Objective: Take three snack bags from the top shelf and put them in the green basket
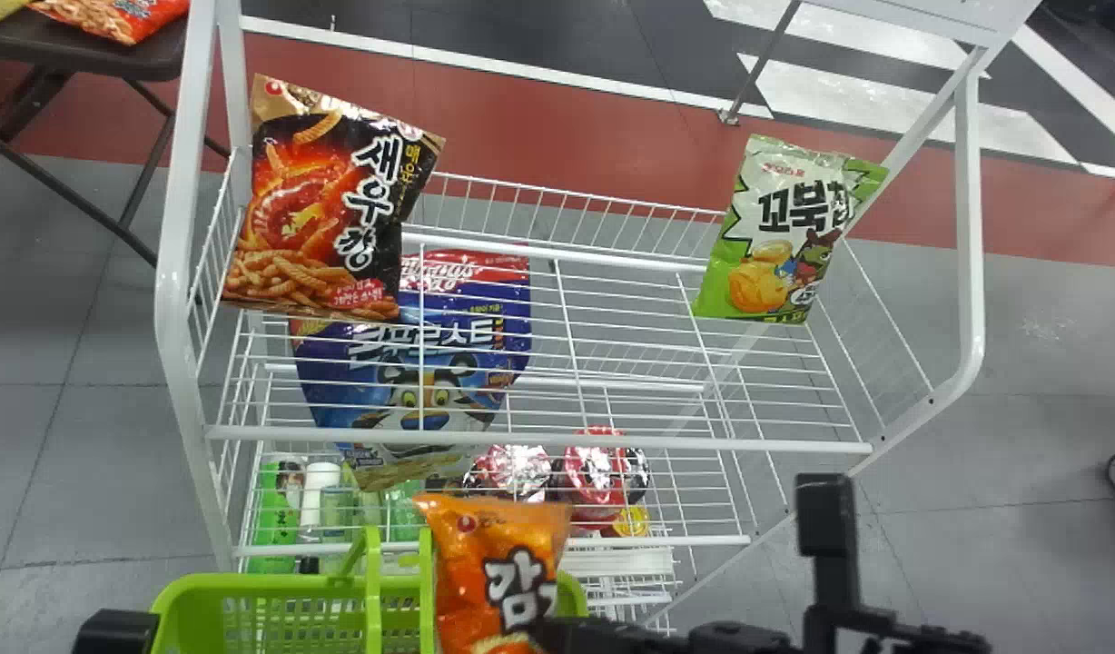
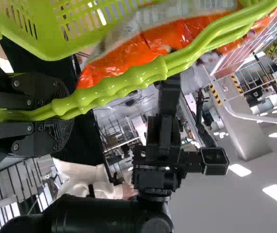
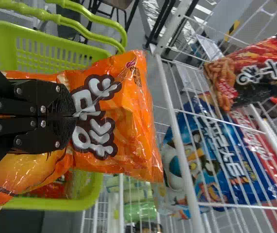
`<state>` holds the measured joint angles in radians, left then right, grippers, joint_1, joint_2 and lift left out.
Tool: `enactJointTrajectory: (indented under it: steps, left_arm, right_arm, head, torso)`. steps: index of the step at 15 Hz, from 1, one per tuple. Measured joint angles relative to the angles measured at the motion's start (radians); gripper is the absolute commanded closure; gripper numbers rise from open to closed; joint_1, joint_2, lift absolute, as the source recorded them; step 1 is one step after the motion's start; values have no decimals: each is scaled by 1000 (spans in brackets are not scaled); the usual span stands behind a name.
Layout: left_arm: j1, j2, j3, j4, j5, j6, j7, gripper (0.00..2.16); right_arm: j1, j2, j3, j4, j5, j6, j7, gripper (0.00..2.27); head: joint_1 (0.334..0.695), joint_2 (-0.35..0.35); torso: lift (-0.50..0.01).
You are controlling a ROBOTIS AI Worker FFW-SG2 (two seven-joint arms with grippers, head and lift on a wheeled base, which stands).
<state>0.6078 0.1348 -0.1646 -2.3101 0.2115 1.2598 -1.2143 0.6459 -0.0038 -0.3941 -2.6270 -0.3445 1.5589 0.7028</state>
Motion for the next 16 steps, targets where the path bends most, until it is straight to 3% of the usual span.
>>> enactJointTrajectory:
  steps: [4, 7, 8, 10, 12, 16]
  left_arm:
    - [1, 0, -4, -1, 0, -9, 1, 1895]
    - [2, 0, 1, 2, 0, -14, -7, 1895]
    - [3, 0, 3, 2, 0, -15, -7, 1895]
    - [3, 0, 4, 3, 0, -15, -4, 1895]
    - [4, 0, 4, 5, 0, -15, -4, 1895]
    - [5, 0, 0, 7, 0, -15, 6, 1895]
  right_arm:
    - [15, -51, 195, 92, 55, 2, -44, 2243]
    - [23, -115, 355, 193, 153, 2, -168, 2226]
    - [23, -128, 378, 212, 177, 2, -201, 1936]
    - [37, -145, 402, 212, 238, -72, -262, 6]
    - [67, -164, 401, 187, 275, -227, -300, -2]
    - [92, -167, 350, 178, 235, -495, -260, 49]
  head:
    - [695, -350]
    - [695, -350]
    - [695, -350]
    - [695, -350]
    - [695, -350]
    - [695, -350]
  torso:
    - [-36]
    - [-36]
    - [-36]
    - [-36]
    - [-36]
    - [-36]
